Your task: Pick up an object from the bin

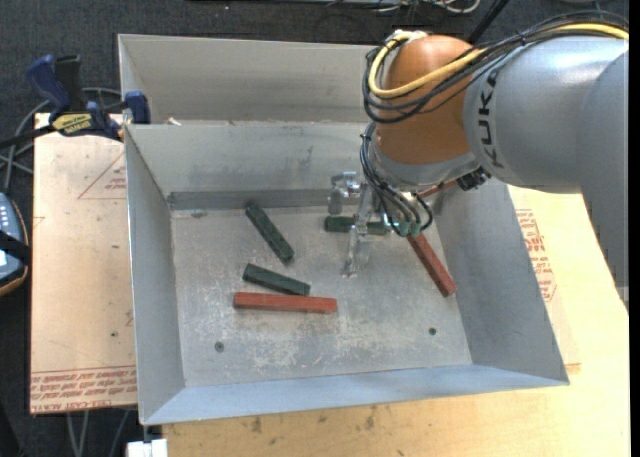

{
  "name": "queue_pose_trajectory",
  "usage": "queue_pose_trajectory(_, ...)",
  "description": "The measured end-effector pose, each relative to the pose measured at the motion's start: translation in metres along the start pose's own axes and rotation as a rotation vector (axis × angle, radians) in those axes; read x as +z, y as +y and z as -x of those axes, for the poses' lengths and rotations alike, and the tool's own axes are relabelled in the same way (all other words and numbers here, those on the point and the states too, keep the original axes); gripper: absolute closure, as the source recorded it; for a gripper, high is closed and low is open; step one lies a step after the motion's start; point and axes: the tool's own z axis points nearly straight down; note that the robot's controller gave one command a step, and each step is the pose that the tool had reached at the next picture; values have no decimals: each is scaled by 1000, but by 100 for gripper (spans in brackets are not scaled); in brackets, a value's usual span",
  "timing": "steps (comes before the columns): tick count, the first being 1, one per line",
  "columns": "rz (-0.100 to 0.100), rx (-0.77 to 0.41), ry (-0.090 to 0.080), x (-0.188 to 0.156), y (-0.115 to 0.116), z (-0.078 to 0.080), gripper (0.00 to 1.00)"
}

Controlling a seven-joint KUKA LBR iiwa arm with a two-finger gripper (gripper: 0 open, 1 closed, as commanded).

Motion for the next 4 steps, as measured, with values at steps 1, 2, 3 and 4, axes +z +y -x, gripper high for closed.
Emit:
queue_pose_trajectory(1,2,-245,-1,51,76,-64,0)
queue_pose_trajectory(2,1,-354,-10,80,130,-6,0)
queue_pose_trajectory(3,0,-350,-8,79,127,-6,100)
queue_pose_trajectory(4,0,-350,-9,79,127,-6,0)
